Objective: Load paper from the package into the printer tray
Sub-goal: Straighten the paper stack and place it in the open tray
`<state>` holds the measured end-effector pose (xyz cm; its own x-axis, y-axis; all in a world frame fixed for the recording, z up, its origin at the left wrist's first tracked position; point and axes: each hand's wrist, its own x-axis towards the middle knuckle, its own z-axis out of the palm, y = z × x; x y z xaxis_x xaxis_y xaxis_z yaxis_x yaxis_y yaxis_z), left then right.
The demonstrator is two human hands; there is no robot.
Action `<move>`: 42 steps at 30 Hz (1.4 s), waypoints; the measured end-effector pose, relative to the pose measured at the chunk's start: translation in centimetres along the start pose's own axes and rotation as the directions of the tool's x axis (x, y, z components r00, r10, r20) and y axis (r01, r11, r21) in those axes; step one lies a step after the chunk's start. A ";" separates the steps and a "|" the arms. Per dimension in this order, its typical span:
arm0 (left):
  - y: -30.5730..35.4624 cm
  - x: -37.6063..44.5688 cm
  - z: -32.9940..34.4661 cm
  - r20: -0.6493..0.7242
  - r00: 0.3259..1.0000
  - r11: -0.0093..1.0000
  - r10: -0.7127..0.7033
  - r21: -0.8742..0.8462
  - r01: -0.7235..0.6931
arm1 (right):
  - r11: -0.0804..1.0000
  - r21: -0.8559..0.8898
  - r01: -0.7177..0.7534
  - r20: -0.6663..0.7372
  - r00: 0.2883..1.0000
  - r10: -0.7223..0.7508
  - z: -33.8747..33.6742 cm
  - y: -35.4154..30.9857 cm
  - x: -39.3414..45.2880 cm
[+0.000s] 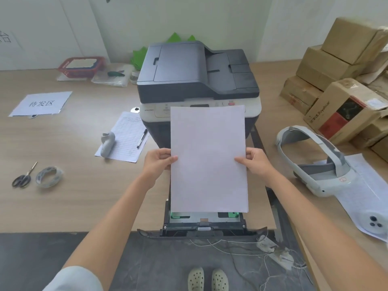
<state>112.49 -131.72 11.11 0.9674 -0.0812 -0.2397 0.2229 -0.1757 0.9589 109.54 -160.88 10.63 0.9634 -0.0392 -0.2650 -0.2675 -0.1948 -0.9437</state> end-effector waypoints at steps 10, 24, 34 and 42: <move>-6.5 0.2 0.0 0.037 0.960 0.959 -0.276 0.082 0.273 | 0.960 -0.062 -0.272 0.078 0.958 0.277 2.0 5.7 -0.6; -10.8 4.3 0.6 0.048 0.904 0.897 -0.425 0.155 0.413 | 0.888 -0.128 -0.442 0.062 0.890 0.452 4.0 8.9 3.6; -11.0 7.1 1.4 -0.013 0.902 0.884 -0.431 0.194 0.425 | 0.888 -0.177 -0.423 0.013 0.902 0.432 4.6 8.6 6.2; -11.2 7.1 1.9 -0.097 0.901 0.867 -0.423 0.246 0.434 | 0.863 -0.194 -0.467 -0.012 0.880 0.474 4.8 8.5 6.3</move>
<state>116.61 -132.23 -1.65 0.7886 0.0969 -0.6072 0.5837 -0.4285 0.6897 113.25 -158.08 -0.02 0.7217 -0.1385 -0.6783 -0.6779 -0.3396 -0.6520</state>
